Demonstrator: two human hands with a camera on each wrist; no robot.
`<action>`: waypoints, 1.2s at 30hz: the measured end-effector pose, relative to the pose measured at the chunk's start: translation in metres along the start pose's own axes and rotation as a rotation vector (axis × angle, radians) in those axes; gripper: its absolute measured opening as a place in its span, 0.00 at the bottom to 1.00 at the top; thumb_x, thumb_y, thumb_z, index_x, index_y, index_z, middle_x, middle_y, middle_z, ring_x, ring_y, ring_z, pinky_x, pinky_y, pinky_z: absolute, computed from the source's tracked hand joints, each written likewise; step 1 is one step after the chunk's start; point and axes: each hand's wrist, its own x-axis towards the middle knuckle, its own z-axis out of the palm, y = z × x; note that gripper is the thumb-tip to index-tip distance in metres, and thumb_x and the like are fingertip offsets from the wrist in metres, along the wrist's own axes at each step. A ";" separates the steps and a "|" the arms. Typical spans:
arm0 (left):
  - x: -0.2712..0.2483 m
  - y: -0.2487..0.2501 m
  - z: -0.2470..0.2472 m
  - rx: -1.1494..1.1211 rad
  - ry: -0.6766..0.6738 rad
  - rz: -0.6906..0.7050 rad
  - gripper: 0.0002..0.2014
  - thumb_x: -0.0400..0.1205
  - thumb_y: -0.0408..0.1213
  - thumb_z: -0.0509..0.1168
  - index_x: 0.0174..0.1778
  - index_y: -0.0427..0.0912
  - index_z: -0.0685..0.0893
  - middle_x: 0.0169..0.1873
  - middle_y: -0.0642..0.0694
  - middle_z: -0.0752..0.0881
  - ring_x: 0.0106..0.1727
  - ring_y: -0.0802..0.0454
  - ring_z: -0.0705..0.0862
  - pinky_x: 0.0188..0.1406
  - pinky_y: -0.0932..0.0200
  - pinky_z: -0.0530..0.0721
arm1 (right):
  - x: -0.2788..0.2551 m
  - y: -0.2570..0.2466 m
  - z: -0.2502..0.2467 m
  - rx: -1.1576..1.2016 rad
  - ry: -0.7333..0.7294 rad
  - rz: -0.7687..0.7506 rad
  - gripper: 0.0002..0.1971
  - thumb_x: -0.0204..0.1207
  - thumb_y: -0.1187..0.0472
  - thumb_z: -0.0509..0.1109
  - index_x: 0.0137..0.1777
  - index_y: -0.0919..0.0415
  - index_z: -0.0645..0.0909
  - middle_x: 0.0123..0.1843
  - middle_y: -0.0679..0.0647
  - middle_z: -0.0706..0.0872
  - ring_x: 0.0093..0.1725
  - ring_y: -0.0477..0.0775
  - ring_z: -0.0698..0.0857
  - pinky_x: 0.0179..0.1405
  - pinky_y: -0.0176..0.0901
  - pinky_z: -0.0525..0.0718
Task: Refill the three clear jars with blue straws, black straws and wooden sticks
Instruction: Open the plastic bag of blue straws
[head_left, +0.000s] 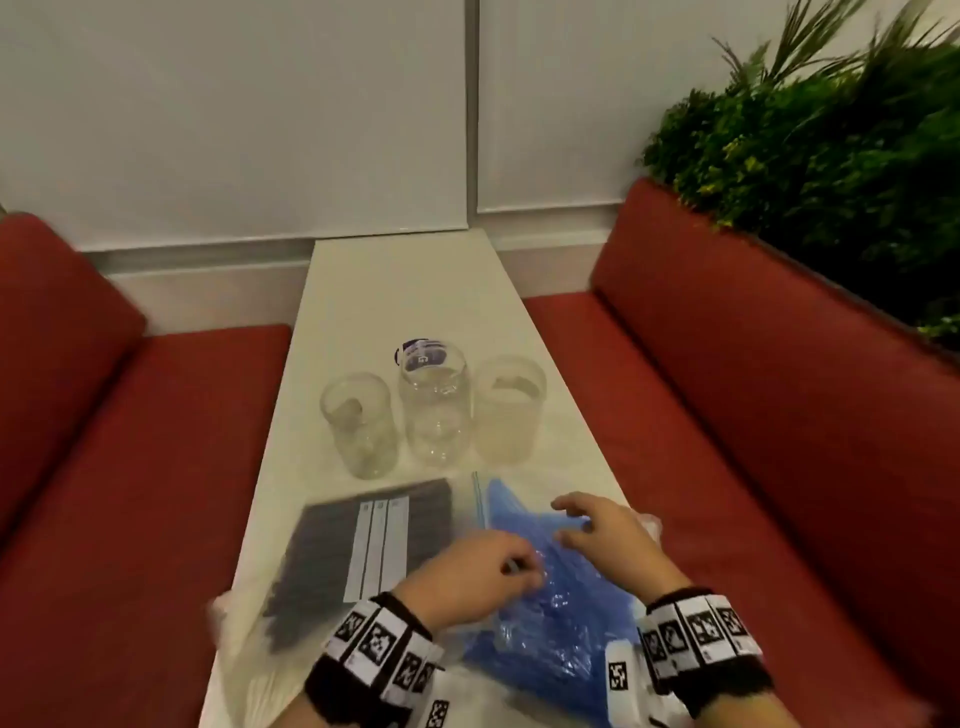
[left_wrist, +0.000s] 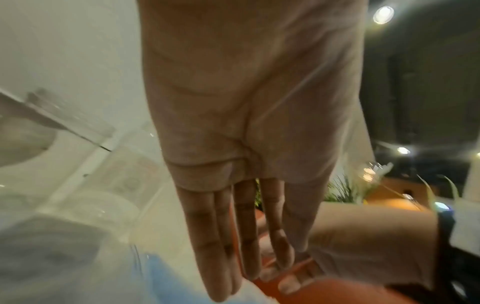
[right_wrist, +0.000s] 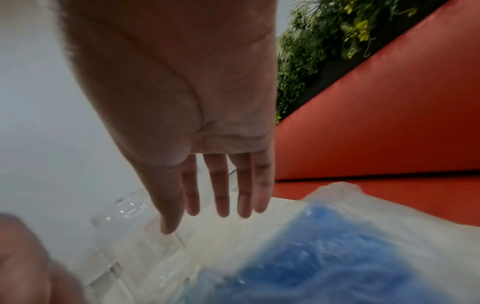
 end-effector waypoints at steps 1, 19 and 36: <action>0.004 0.002 0.014 0.066 -0.038 0.056 0.09 0.83 0.44 0.69 0.56 0.49 0.90 0.52 0.52 0.90 0.54 0.55 0.87 0.58 0.55 0.84 | -0.003 0.010 0.005 -0.027 0.022 -0.015 0.23 0.76 0.65 0.75 0.71 0.56 0.83 0.67 0.55 0.87 0.58 0.49 0.84 0.50 0.26 0.76; 0.026 0.025 0.141 0.898 0.105 0.121 0.18 0.85 0.39 0.63 0.71 0.39 0.75 0.68 0.37 0.79 0.72 0.30 0.74 0.68 0.31 0.75 | -0.052 0.053 0.015 -0.010 0.015 0.099 0.22 0.82 0.67 0.65 0.76 0.62 0.79 0.75 0.62 0.82 0.72 0.60 0.81 0.73 0.44 0.76; -0.015 0.056 -0.006 -0.880 0.617 0.274 0.17 0.76 0.34 0.70 0.60 0.50 0.88 0.55 0.44 0.92 0.59 0.43 0.91 0.58 0.45 0.89 | -0.088 -0.078 -0.077 0.321 0.470 -0.657 0.23 0.84 0.37 0.64 0.72 0.49 0.82 0.69 0.42 0.84 0.71 0.39 0.79 0.72 0.43 0.78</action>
